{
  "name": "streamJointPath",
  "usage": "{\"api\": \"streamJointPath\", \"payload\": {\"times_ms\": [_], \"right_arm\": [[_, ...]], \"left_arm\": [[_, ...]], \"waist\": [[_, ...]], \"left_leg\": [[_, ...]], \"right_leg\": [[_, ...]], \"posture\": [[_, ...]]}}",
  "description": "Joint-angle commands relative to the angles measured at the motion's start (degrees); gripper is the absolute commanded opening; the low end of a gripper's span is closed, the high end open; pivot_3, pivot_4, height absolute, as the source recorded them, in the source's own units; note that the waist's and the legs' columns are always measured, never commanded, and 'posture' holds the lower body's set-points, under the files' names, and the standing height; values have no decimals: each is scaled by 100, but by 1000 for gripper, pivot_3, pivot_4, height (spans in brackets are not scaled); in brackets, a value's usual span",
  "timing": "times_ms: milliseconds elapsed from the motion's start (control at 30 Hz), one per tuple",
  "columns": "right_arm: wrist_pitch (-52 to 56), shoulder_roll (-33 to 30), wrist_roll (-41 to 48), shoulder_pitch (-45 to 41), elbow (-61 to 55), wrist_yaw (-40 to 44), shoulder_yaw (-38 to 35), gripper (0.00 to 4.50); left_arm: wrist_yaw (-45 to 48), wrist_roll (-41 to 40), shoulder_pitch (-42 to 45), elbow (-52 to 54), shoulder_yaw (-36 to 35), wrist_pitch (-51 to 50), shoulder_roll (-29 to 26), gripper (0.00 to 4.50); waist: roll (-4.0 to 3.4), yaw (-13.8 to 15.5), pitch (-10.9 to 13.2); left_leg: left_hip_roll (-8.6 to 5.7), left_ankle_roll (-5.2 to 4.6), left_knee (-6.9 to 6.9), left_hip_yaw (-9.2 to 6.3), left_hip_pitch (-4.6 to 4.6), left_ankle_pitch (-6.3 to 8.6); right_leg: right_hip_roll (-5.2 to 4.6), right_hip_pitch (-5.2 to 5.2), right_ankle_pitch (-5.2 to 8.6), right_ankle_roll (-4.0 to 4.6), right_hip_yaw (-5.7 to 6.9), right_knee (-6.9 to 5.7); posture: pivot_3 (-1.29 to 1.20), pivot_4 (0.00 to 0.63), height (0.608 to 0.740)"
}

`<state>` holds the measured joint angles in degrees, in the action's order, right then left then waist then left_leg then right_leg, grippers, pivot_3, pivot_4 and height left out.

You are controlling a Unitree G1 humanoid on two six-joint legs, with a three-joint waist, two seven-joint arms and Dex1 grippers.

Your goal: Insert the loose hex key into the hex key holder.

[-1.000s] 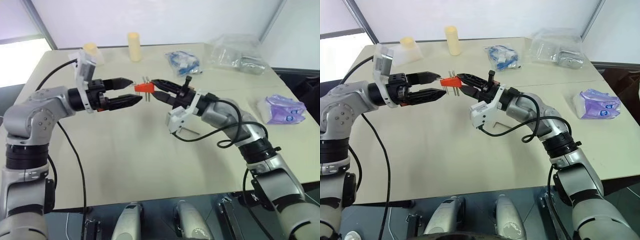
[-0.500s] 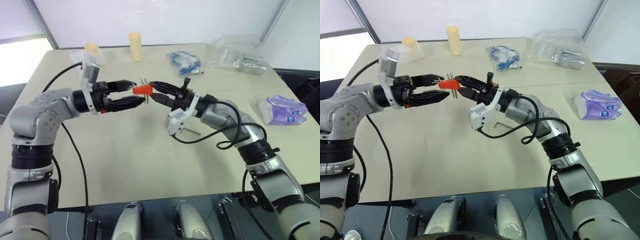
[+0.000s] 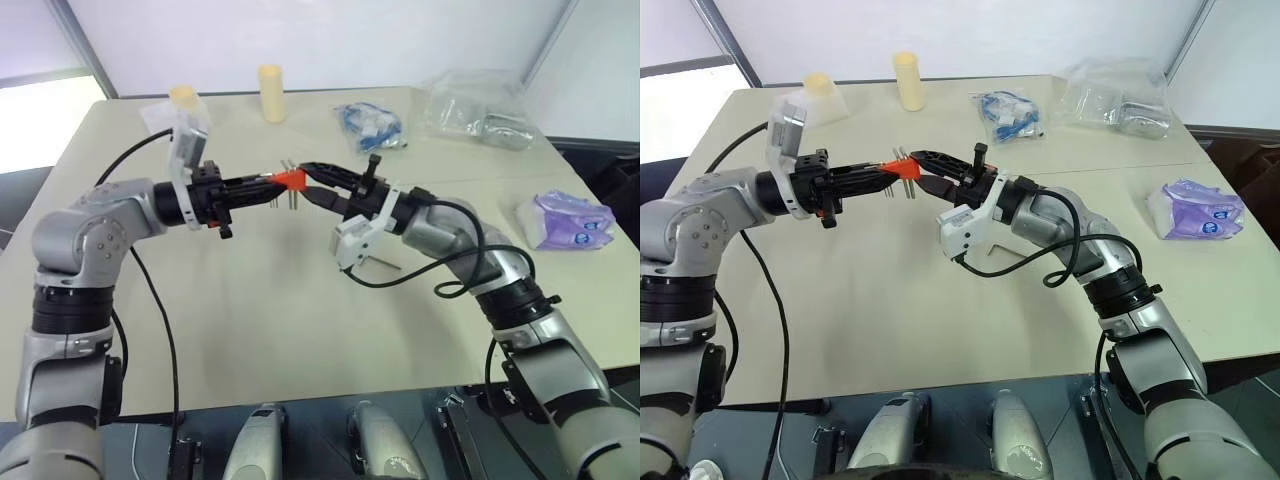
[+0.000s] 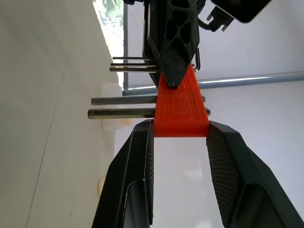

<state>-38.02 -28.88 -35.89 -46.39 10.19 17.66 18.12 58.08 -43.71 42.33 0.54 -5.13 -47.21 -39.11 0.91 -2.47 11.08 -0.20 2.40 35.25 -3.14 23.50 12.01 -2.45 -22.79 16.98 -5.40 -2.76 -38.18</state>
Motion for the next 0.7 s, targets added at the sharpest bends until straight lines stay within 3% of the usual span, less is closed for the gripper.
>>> {"api": "streamJointPath", "payload": {"times_ms": [33,667,700], "right_arm": [[-22,-44,64,-51,-284,20,-59,1017],[35,-12,203,13,-401,277,5,1017],[40,-8,203,16,-406,286,4,1017]], "left_arm": [[27,-27,165,34,-104,26,12,28],[-120,-36,211,-13,-130,-242,133,28],[-139,-50,233,-34,-144,-287,141,438]], "waist": [[0,-1,0],[0,0,0],[0,0,0]], "left_leg": [[0,0,0,0,0,0],[0,0,0,0,0,0],[0,0,1,0,0,0]], "right_leg": [[0,0,0,0,0,0],[0,0,0,0,0,0],[0,0,0,0,0,-1]], "posture": [[0,150,740],[0,150,740],[0,150,740]]}}
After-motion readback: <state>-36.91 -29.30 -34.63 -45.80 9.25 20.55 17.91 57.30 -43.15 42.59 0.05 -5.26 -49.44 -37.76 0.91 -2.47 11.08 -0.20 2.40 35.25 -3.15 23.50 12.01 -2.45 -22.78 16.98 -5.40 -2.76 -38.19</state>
